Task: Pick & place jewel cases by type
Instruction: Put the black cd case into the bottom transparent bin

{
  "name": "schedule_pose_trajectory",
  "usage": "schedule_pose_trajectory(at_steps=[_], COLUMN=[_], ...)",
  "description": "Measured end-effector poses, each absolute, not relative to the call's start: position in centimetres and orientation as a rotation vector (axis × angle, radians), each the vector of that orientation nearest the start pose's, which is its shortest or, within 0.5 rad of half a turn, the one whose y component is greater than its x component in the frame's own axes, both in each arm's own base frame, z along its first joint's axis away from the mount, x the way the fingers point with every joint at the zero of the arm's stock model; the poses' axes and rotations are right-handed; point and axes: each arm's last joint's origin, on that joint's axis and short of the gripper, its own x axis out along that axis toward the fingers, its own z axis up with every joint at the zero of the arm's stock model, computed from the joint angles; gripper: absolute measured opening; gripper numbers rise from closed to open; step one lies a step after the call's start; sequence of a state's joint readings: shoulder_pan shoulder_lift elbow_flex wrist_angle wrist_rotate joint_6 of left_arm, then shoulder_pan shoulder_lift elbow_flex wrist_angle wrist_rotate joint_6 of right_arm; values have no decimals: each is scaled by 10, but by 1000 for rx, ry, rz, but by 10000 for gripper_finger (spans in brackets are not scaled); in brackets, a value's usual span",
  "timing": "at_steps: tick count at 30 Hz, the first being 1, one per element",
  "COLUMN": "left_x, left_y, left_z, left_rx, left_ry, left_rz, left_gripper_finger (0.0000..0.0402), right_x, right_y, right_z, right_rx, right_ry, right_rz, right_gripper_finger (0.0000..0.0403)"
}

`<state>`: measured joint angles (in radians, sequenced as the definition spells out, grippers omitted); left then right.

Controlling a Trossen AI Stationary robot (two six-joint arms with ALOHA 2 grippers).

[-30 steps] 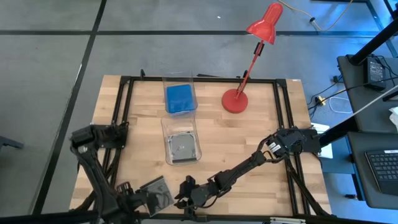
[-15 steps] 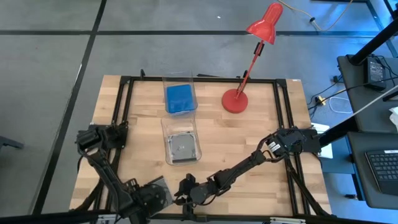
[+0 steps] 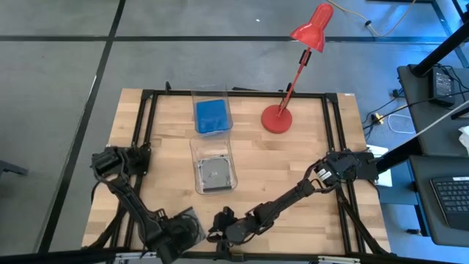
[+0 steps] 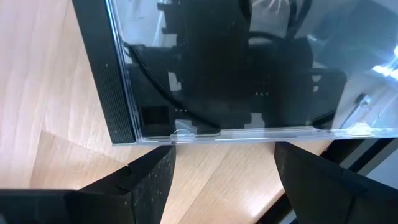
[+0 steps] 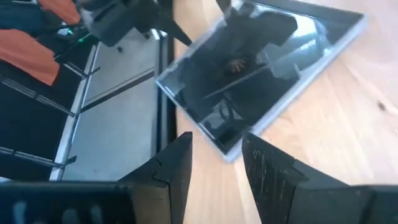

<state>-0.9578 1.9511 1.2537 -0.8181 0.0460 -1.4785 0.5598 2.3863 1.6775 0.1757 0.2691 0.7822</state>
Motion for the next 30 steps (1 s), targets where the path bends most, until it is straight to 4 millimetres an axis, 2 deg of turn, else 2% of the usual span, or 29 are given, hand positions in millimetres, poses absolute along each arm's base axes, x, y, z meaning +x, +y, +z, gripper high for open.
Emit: schedule_pose_trajectory(at_steps=[3,6,10,13,17,21,30], left_x=[205,211,217,220,226,231,239], left_y=[-283,-279,-276,-275,-272,-269,-264], left_z=[141,140,140,140,140,140,140], left_rx=[-467,-493,-540,-561,-601,-624,-682], left_ry=[1569,1581,1587,1580,1569,1560,1543], left_rz=[349,357,377,378,399,404,447], left_gripper_finger=[271,270,271,271,270,272,272], right_x=[443,437,418,405,395,392,387], right_y=[268,263,255,251,249,248,246], right_z=[120,120,126,138,151,159,160], right_rx=[557,564,494,424,373,371,330], right_ry=[595,655,740,779,817,819,862], right_rz=[52,-69,-286,-367,-391,-391,-403], right_gripper_finger=[144,144,144,144,144,144,144])
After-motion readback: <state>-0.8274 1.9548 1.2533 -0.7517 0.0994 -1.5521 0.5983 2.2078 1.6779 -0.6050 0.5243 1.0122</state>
